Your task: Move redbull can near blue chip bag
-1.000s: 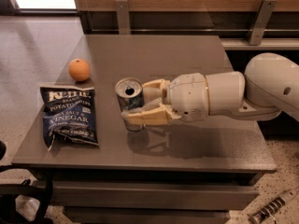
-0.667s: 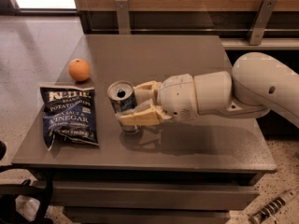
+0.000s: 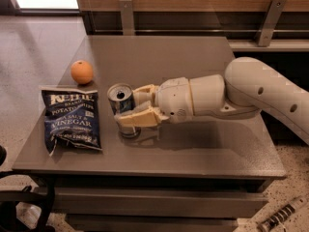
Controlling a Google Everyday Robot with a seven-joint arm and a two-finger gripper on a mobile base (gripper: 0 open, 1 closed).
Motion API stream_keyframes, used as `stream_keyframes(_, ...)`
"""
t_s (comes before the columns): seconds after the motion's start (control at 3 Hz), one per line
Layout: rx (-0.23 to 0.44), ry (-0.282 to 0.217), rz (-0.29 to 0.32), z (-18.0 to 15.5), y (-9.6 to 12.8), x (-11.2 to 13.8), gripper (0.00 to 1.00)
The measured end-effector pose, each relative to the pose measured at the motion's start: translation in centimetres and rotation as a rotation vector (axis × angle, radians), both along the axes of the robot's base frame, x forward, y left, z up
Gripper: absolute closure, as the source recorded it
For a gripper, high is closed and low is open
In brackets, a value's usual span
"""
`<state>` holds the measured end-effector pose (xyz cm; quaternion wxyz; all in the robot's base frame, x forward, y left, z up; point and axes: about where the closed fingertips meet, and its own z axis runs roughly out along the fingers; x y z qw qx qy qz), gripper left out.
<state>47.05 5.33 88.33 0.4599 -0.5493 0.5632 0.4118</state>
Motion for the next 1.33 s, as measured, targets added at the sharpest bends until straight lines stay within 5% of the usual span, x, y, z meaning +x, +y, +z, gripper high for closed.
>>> stream_keyframes(0.33,0.038,0.046,0.011,-0.27,0.26,0.68,1.0)
stream_keyframes(0.67,0.04,0.049,0.015,-0.27,0.44,0.65,0.86)
stream_keyframes(1.33,0.039,0.048,0.023,-0.19,0.84,0.46,0.39)
